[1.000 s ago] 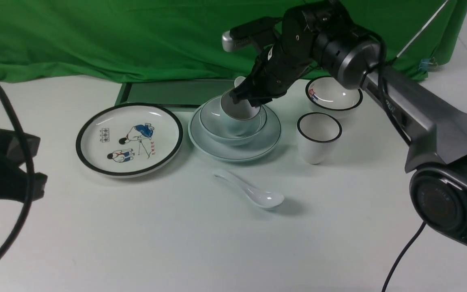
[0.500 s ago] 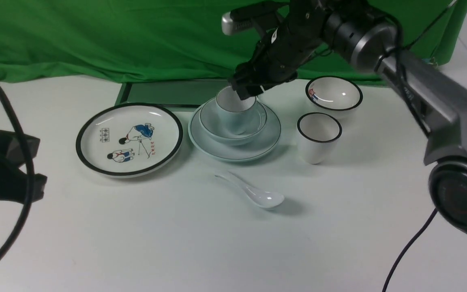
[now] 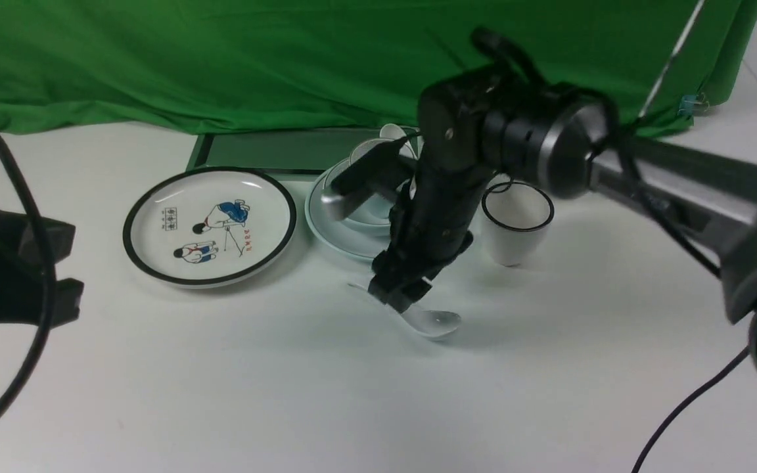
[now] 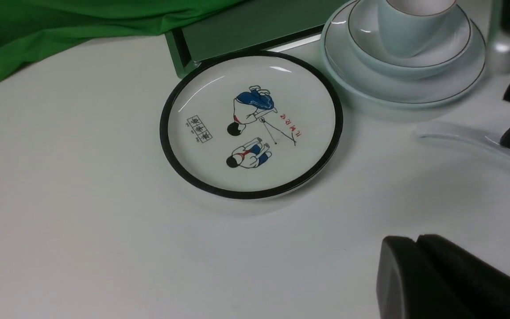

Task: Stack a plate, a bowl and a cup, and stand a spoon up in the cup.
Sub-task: Use the right arm to grab a blue soup spoon

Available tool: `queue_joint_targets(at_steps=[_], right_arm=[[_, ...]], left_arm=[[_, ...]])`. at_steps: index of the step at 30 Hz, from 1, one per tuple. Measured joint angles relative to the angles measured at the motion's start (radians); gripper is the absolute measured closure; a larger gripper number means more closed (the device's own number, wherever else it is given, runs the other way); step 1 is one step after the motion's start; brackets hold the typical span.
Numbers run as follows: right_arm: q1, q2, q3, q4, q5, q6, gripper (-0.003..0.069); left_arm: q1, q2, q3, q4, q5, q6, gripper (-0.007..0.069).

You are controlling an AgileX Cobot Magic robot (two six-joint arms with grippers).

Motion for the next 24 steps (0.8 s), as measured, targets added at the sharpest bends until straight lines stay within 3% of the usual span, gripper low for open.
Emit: queue_joint_targets(at_steps=[8,10,16,24], right_arm=[[0.017,0.064,0.0,-0.025,-0.096,0.045,0.0204],[0.022,0.066,0.0,-0.024,-0.112,0.049,0.0249],[0.044,0.069,0.0,-0.025,-0.142,0.051,0.0477],[0.057,0.035,-0.001,0.027,-0.108,0.041,0.0491]], left_arm=[[0.0,0.0,0.0,-0.006,-0.001,0.0,0.0656],[0.0,0.0,0.0,-0.006,-0.001,0.0,0.0656],[0.0,0.0,0.0,-0.009,-0.011,0.0,0.0656],[0.0,0.0,0.003,-0.009,-0.015,0.0,0.0656]])
